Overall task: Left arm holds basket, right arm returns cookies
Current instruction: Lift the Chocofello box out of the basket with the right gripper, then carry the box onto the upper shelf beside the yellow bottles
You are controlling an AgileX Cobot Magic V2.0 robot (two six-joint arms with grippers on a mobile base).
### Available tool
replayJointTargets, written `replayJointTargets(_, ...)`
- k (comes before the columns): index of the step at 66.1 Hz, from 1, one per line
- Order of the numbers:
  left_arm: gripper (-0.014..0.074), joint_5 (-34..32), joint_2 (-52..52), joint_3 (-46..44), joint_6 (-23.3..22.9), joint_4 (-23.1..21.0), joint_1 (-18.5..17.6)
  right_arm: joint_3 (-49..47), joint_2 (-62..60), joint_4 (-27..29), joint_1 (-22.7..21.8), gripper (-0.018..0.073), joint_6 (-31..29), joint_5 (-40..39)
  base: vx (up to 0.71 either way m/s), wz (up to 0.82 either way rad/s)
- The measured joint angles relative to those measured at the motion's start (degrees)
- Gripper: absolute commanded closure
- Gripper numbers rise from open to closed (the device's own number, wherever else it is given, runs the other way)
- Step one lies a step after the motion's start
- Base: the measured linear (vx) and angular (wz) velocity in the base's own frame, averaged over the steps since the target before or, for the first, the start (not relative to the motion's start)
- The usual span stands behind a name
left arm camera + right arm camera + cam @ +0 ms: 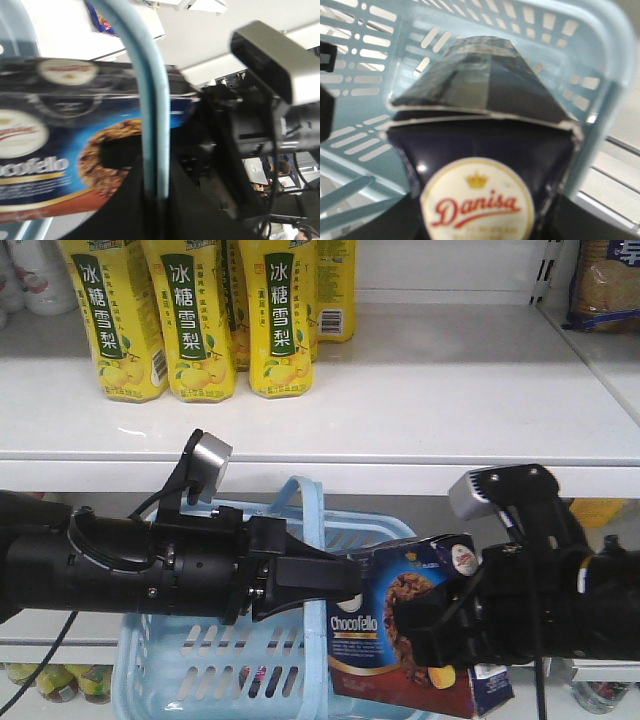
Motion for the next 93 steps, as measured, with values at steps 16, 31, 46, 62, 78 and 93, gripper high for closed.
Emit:
replayJointTargets(16, 0.0599, 0.0, 0.0, 0.0, 0.0, 0.0, 0.0, -0.5, -10.8, -9.2, 0.0, 0.0427, 8.4, 2.2, 0.00, 0.00)
replayJointTargets(31, 0.0599, 0.0, 0.0, 0.0, 0.0, 0.0, 0.0, -6.6, -14.8, -19.8, 0.0, 0.0427, 16.4, 6.4, 0.00, 0.00)
replayJointTargets(46, 0.0599, 0.0, 0.0, 0.0, 0.0, 0.0, 0.0, -14.3, -14.8, -30.6, 0.0, 0.0427, 24.5, 7.6, 0.00, 0.00)
replayJointTargets(62, 0.0599, 0.0, 0.0, 0.0, 0.0, 0.0, 0.0, -19.2, -14.8, -34.0, 0.0, 0.0427, 27.4, 6.7, 0.00, 0.00)
replayJointTargets(78, 0.0599, 0.0, 0.0, 0.0, 0.0, 0.0, 0.0, -19.5, -14.4, -38.7, 0.0, 0.0427, 31.9, 5.5, 0.00, 0.00)
replayJointTargets(93, 0.0599, 0.0, 0.0, 0.0, 0.0, 0.0, 0.0, -19.5, -14.0, -49.8, 0.0, 0.0427, 42.6, 5.0, 0.00, 0.00)
